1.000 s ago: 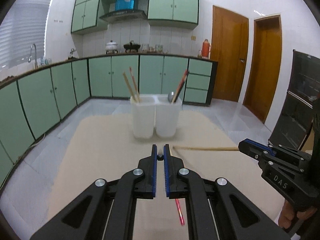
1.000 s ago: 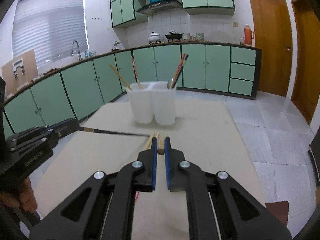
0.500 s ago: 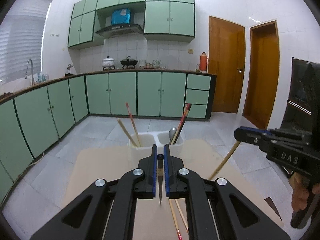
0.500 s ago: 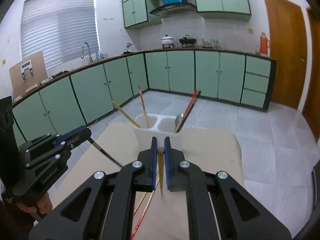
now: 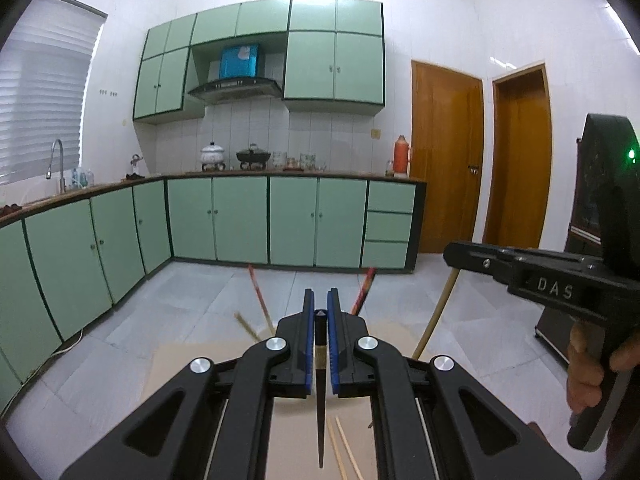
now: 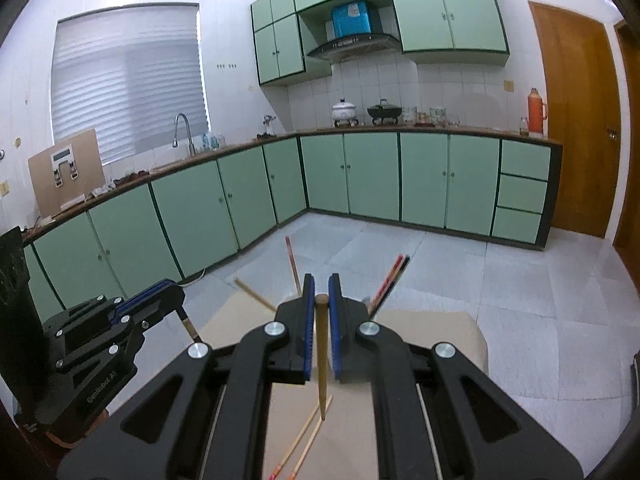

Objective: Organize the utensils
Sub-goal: 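Carry the wooden and black chopsticks to the white holder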

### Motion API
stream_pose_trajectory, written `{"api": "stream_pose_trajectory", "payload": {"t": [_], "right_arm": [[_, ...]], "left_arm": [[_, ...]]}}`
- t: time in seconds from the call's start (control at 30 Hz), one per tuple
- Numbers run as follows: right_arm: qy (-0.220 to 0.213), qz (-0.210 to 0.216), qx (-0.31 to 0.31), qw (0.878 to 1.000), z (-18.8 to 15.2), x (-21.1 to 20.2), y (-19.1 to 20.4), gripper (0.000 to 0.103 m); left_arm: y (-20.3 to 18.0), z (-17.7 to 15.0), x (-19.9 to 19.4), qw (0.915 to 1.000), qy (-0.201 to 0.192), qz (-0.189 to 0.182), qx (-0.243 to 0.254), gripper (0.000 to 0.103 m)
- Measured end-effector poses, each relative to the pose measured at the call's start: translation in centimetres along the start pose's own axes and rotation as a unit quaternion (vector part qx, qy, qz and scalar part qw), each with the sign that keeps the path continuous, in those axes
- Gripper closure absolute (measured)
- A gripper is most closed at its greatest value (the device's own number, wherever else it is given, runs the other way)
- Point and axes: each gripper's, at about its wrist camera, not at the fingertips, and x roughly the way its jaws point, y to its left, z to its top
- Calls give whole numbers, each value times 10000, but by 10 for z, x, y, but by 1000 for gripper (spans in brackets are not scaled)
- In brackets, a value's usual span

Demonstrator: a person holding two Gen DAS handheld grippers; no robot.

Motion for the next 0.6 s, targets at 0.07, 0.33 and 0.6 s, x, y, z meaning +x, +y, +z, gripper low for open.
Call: {"api": "stream_pose_trajectory", "payload": {"t": [0.07, 0.33, 0.6], "right_arm": [[-76, -10, -27, 10000, 11, 4, -1, 97], [-266, -90, -89, 9996, 53, 27, -10, 97], [-369, -174, -148, 9991, 79, 67, -25, 97]], "left_arm": [[1, 13, 5, 9999, -117, -17, 13, 97], [4, 67, 35, 9982, -591, -19, 117, 97], [13, 91, 83, 9962, -840, 152, 148, 97]]}}
